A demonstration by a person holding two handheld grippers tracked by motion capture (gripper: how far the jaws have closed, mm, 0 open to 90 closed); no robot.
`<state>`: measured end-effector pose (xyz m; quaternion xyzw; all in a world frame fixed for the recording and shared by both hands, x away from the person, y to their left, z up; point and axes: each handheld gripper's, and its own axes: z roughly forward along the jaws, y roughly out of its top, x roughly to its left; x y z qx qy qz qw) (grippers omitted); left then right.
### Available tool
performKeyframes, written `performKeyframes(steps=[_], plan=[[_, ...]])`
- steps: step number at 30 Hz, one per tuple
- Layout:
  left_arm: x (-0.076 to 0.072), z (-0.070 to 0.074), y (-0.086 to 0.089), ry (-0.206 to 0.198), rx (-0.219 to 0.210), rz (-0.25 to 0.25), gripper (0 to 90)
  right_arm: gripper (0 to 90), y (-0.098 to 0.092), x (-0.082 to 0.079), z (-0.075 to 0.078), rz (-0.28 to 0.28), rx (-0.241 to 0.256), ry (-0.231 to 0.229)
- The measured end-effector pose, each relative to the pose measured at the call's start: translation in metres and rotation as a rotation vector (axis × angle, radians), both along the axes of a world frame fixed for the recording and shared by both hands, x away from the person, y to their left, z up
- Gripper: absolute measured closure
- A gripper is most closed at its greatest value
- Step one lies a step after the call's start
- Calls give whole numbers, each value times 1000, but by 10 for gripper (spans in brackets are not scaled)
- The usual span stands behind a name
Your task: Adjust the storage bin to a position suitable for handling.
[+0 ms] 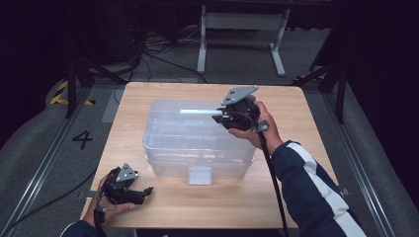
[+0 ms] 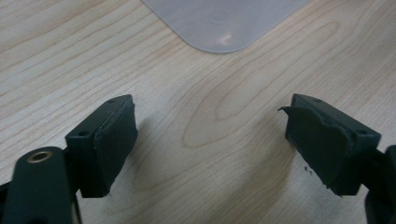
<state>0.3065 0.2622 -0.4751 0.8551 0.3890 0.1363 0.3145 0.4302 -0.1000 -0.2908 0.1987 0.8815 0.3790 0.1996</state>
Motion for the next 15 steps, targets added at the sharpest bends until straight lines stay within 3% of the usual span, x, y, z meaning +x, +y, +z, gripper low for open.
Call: performKeyframes(steps=[1, 2, 3, 9, 12, 15], plan=[[0, 2, 1, -18, 26, -8, 237, 715, 0, 0, 1, -2, 0, 5], [-2, 2, -1, -11, 7, 8, 254, 715, 0, 1, 2, -4, 3, 5], [-1, 4, 1, -23, 20, 0, 254, 714, 0, 3, 3, -4, 7, 10], [-5, 19, 5, -75, -28, 39, 330, 713, -1, 7, 6, -4, 14, 21], [-7, 25, 8, -106, -9, 52, 336, 713, -1, 8, 7, -2, 13, 21], [-9, 29, 10, -113, -21, 58, 348, 713, -1, 8, 8, -1, 7, 21]])
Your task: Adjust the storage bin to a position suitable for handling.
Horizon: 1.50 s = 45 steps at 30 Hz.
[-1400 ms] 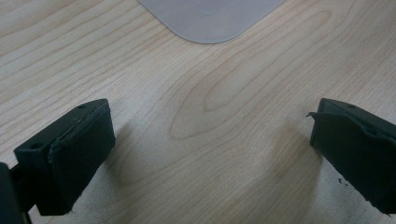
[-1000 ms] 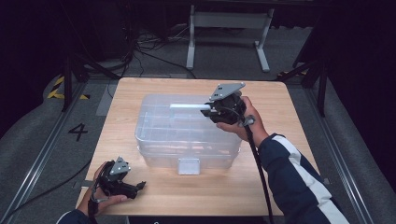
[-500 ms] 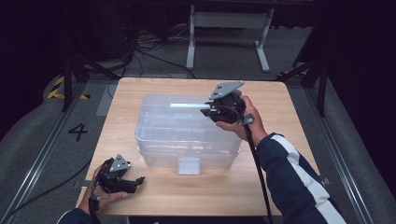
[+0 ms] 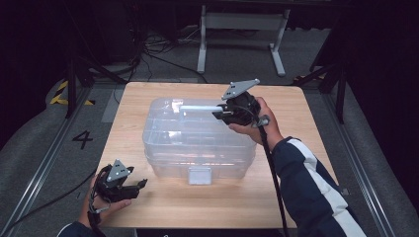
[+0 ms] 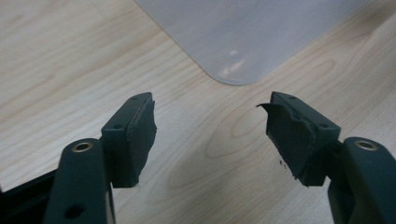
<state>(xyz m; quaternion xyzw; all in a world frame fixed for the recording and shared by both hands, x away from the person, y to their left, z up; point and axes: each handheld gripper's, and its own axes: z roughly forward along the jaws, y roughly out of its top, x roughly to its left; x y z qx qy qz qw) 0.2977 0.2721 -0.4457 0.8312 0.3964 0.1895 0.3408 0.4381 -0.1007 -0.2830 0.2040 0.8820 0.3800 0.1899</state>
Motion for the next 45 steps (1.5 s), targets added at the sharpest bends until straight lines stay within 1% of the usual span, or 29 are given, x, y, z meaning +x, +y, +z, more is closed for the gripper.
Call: performKeyframes(steps=[1, 3, 4, 6, 7, 9, 10, 11, 12, 16, 18, 21, 24, 26, 28, 29, 32, 34, 35, 37, 39, 41, 45], plan=[[-1, 2, 1, -11, -5, 7, 357, 713, 0, 0, 0, 0, -4, -1], [-1, 5, 2, -20, -12, 13, 371, 712, 0, 1, 1, -2, -2, 1], [-2, 7, 3, -29, -22, 17, 378, 712, 0, 1, 1, -1, -1, 2], [-2, 12, 4, -41, -32, 8, 395, 712, 0, 2, 2, 0, 1, 5], [-3, 16, 5, -49, -43, 6, 407, 712, 0, 3, 2, -1, 1, 5], [-3, 23, 5, -69, -55, 7, 444, 711, 0, 3, 3, -3, -1, 5], [-4, 26, 4, -71, -69, 15, 463, 711, 1, 4, 4, -4, -1, 6], [-3, 30, 4, -83, -71, 13, 484, 710, 0, 4, 4, -3, -1, 5], [-3, 33, 3, -85, -84, 15, 498, 710, 1, 5, 5, -4, 0, 6], [0, 45, -3, -123, -77, -11, 550, 709, 0, 8, 8, -4, 3, 4], [0, 49, -7, -129, -85, -22, 581, 708, 0, 10, 9, -5, 5, 6], [3, 55, -10, -147, -94, -31, 611, 707, 0, 13, 12, -11, 6, 7], [7, 61, -12, -143, -103, -26, 661, 706, 1, 15, 14, -18, 5, 5], [11, 65, -12, -142, -137, -32, 710, 704, 2, 15, 14, -21, 1, 1], [14, 65, -14, -123, -152, -19, 745, 704, 2, 16, 15, -24, -3, 3], [16, 65, -15, -123, -135, -26, 760, 704, 2, 16, 15, -24, -6, 2], [19, 63, -20, -125, -126, -29, 796, 704, 2, 15, 15, -23, -6, -4], [18, 63, -22, -141, -109, -27, 820, 704, 2, 15, 15, -22, -2, -4], [18, 63, -22, -141, -109, -27, 833, 704, 2, 15, 15, -22, -2, -4], [19, 65, -22, -152, -126, -19, 849, 704, 2, 15, 14, -19, -3, -7], [21, 65, -22, -153, -132, -20, 869, 704, 2, 15, 14, -19, -4, -9], [22, 63, -22, -155, -125, -19, 877, 704, 1, 15, 14, -15, -4, -9], [22, 64, -22, -155, -129, -17, 890, 700, 1, 14, 13, -19, 5, -6]])
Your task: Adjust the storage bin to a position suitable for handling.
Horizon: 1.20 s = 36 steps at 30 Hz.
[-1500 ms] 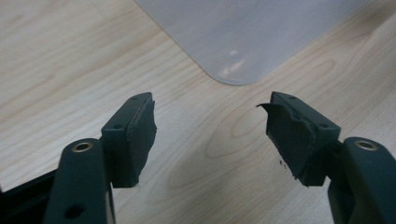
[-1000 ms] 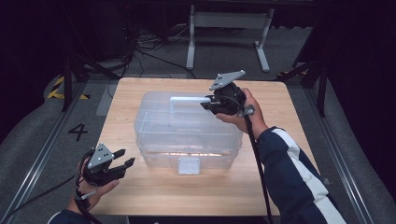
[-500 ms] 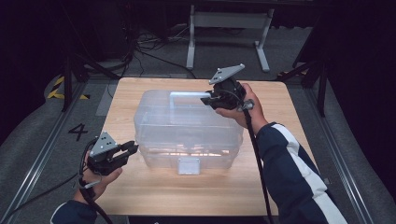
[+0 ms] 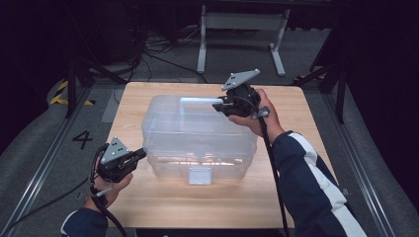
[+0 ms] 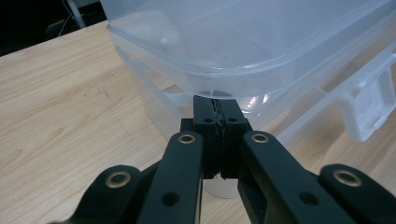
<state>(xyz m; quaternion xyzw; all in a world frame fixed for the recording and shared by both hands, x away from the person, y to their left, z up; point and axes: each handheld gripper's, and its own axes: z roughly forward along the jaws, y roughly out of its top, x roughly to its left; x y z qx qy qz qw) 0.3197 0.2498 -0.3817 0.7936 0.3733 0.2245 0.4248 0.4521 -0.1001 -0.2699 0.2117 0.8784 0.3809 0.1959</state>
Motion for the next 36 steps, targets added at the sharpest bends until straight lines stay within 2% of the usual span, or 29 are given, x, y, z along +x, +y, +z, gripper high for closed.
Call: performKeyframes(steps=[4, 7, 11, 14, 16, 19, 24, 28, 32, 33, 34, 36], plan=[[0, 0, 0, -8, 1, -1, 893, 659, -5, -6, 3, -5, 9, -42], [0, 1, 0, -11, 5, 2, 892, 635, -12, -11, 5, -13, -15, -74], [0, 2, 0, -12, 2, 2, 892, 614, -33, -19, 11, -22, 53, -84], [1, 5, 0, -22, -7, 3, 890, 608, -53, -25, 15, -48, 69, -103], [2, 7, 1, -28, -11, 4, 890, 590, -70, -29, 15, -61, 102, -98], [2, 8, 1, -24, -12, 5, 890, 572, -90, -36, 12, -79, 125, -102], [3, 11, 0, -30, -13, 8, 887, 549, -126, -47, 1, -121, 171, -108], [5, 13, -3, -31, -5, 12, 884, 533, -149, -53, -15, -137, 197, -112], [6, 15, -9, -40, 3, 3, 881, 526, -159, -60, -35, -131, 190, -115], [6, 15, -9, -40, 3, 3, 881, 526, -159, -60, -35, -131, 190, -115], [7, 16, -11, -43, 1, 2, 881, 524, -158, -64, -50, -110, 181, -111], [8, 17, -10, -44, 4, -1, 881, 523, -155, -67, -61, -90, 172, -105]])
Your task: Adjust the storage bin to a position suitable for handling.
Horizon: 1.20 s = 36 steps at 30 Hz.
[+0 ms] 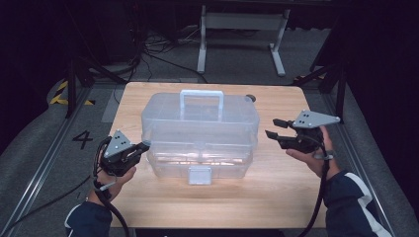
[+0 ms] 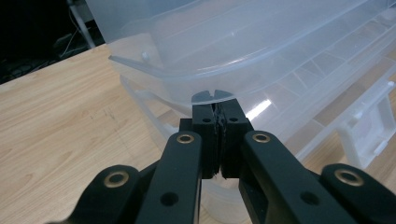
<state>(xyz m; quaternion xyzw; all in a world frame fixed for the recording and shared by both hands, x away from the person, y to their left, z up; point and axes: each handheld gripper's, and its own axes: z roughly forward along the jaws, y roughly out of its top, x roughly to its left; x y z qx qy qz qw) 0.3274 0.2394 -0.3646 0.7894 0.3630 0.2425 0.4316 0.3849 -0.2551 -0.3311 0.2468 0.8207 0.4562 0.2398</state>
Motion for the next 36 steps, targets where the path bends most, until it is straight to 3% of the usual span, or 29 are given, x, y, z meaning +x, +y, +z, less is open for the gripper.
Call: performKeyframes(steps=[8, 12, 16, 25, 28, 36], plan=[[5, 10, 0, -9, 4, -4, 882, 494, 14, -6, -23, 42, -31, 12], [6, 12, 1, -9, 14, -7, 884, 487, 19, -7, -28, 51, -15, 21], [6, 11, 1, -13, 14, -8, 879, 495, 22, -9, -26, 47, 42, -15], [-1, 8, 10, -25, 17, 17, 818, 534, 32, -11, -24, 24, 62, -75], [-6, 2, 16, -19, 3, 25, 780, 545, 32, -10, -22, 9, 78, -97], [-25, -21, 30, 20, 29, 38, 641, 624, 34, -7, -17, -9, 112, -133]])
